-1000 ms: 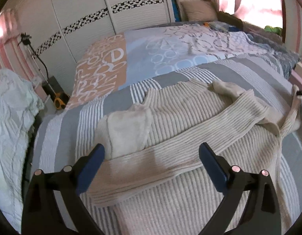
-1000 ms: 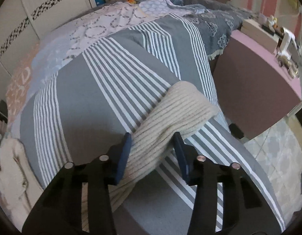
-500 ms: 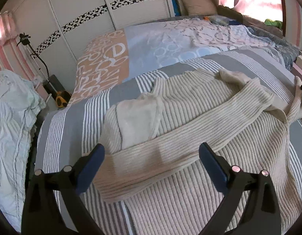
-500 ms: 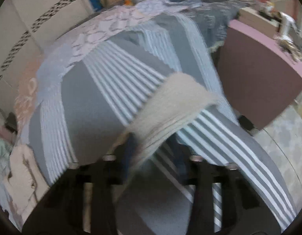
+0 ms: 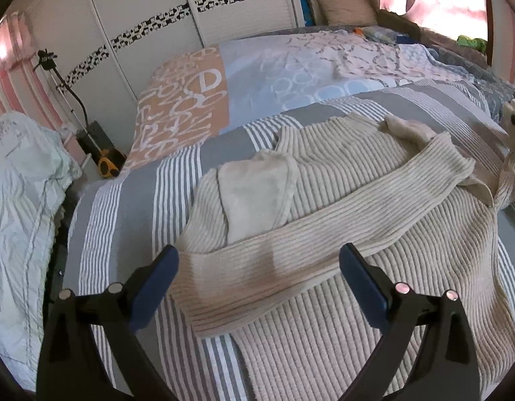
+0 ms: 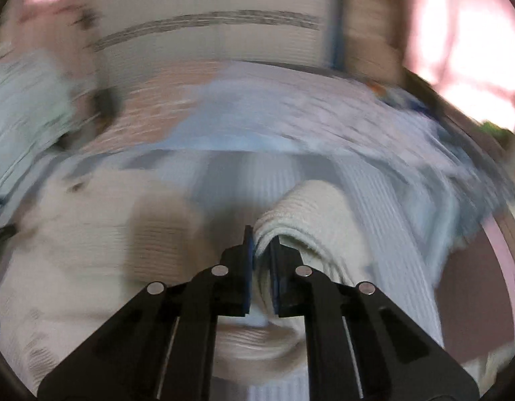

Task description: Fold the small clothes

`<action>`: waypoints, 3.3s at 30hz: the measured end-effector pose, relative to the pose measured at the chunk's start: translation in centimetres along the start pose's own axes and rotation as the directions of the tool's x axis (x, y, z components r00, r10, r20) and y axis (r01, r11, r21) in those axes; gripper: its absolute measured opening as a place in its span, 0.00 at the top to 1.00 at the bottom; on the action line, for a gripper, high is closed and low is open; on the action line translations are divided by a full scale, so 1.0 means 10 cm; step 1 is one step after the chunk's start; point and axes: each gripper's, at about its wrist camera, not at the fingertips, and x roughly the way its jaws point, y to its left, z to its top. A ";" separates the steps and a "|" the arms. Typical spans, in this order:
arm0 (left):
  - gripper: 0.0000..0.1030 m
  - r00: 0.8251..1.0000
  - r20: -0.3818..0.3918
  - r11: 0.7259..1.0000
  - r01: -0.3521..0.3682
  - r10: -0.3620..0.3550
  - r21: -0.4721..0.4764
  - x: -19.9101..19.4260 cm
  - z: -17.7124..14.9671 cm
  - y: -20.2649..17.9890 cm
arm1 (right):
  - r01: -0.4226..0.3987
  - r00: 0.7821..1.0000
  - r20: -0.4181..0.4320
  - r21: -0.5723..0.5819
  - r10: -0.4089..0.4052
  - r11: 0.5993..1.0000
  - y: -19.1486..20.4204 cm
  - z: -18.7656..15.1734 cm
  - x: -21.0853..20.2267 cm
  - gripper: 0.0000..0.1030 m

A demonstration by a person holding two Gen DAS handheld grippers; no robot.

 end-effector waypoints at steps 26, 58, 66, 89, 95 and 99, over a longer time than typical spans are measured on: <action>0.06 0.993 -0.026 0.994 0.114 -0.114 -0.001 -0.01 -0.31 0.26 | -0.239 0.965 -0.150 -0.164 0.216 0.957 0.88 -0.29 0.08 0.65; 0.35 0.988 -0.121 0.968 0.069 -0.100 -0.241 -0.15 -0.92 0.50 | 0.054 0.964 -0.222 -0.379 -0.148 0.924 0.93 -0.66 0.55 0.90; 0.13 0.992 -0.116 0.989 0.027 -0.044 -0.145 -0.25 -0.87 0.65 | -0.036 0.966 -0.259 -0.220 -0.022 0.975 0.76 -0.49 0.44 0.66; 0.76 0.998 -0.030 0.996 0.051 -0.049 0.070 -0.12 -0.68 0.30 | 0.030 1.000 0.004 -0.096 -0.029 0.995 0.77 -0.36 0.06 0.89; 0.79 0.992 0.110 0.996 0.063 -0.056 -0.065 -0.33 -0.39 0.50 | -0.023 0.999 0.045 -0.111 0.029 0.994 0.90 -0.03 0.30 0.89; 0.80 0.994 0.105 0.990 0.034 -0.019 -0.135 -0.21 -0.36 0.69 | -0.025 0.994 -0.112 -0.247 -0.003 0.969 1.13 -0.11 0.90 0.87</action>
